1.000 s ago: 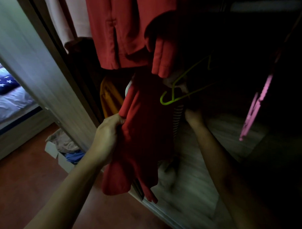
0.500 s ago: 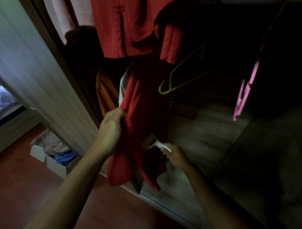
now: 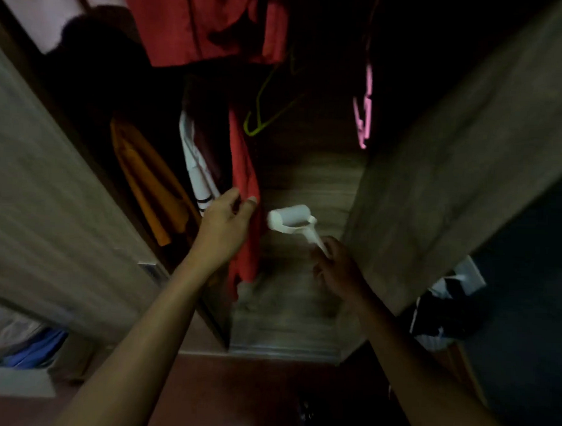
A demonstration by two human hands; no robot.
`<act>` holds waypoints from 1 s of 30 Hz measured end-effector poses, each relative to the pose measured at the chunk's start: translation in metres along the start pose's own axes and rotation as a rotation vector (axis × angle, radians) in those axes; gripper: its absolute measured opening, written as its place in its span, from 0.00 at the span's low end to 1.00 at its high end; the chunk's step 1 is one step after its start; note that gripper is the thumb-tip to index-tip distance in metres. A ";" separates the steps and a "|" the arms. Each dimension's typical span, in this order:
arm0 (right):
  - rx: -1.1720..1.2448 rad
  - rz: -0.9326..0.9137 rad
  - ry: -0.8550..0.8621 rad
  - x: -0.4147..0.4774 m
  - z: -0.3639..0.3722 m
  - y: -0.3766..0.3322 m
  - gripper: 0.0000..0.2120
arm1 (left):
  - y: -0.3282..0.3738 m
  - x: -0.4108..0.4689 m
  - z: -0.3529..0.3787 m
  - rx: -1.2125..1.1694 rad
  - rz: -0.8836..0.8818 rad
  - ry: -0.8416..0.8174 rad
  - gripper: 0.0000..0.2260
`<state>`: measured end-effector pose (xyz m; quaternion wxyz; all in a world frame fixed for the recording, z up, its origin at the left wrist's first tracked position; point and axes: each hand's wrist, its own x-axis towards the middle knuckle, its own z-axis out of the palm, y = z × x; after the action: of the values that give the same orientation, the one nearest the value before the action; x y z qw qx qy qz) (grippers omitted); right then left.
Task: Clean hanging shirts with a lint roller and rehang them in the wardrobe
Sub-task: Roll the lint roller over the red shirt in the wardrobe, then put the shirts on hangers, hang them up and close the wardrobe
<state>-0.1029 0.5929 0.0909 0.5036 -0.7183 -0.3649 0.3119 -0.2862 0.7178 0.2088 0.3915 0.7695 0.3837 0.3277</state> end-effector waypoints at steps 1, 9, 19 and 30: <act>0.030 0.032 0.044 -0.018 -0.008 0.004 0.08 | -0.002 -0.006 0.010 0.030 0.040 -0.016 0.08; 0.237 0.287 0.459 -0.184 -0.087 0.052 0.07 | 0.027 -0.090 0.154 0.086 0.268 -0.417 0.08; 0.364 0.589 1.118 -0.409 -0.196 0.160 0.09 | 0.106 -0.278 0.393 0.068 0.464 -1.028 0.12; 0.460 0.902 1.457 -0.582 -0.264 0.293 0.14 | 0.105 -0.509 0.565 0.314 0.889 -1.318 0.21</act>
<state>-0.1398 -0.0929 -0.0624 0.5717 -0.6949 0.4360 0.0115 -0.0465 0.0464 -0.0752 0.2578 0.9309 -0.2261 -0.1255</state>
